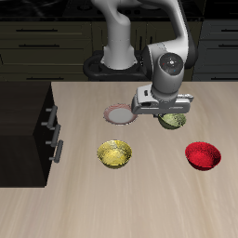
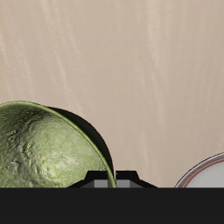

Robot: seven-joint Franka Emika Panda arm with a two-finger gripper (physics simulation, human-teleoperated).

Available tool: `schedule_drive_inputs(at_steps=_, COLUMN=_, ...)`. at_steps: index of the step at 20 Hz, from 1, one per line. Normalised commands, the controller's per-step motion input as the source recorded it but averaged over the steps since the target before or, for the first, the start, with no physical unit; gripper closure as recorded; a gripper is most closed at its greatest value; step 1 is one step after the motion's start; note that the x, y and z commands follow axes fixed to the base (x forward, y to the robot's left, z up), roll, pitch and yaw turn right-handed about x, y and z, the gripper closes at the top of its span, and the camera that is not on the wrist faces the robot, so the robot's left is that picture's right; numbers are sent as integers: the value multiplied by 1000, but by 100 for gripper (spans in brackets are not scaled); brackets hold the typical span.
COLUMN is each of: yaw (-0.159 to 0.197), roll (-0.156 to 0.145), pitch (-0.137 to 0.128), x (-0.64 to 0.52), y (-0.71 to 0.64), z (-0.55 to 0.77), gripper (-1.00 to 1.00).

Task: Place the green bowl on top of the wooden cabinet

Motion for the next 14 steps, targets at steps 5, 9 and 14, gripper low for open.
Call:
schedule_drive_inputs(at_steps=5, yaw=52, roll=-13, pitch=-88, x=15, y=-131, z=357, gripper=100)
schedule_drive_inputs(at_steps=9, yaw=9, roll=-9, pitch=-41, x=14, y=-103, z=219, gripper=100)
schedule_drive_inputs(at_steps=14, yaw=23, roll=2, pitch=-54, x=2, y=-39, z=237, gripper=100)
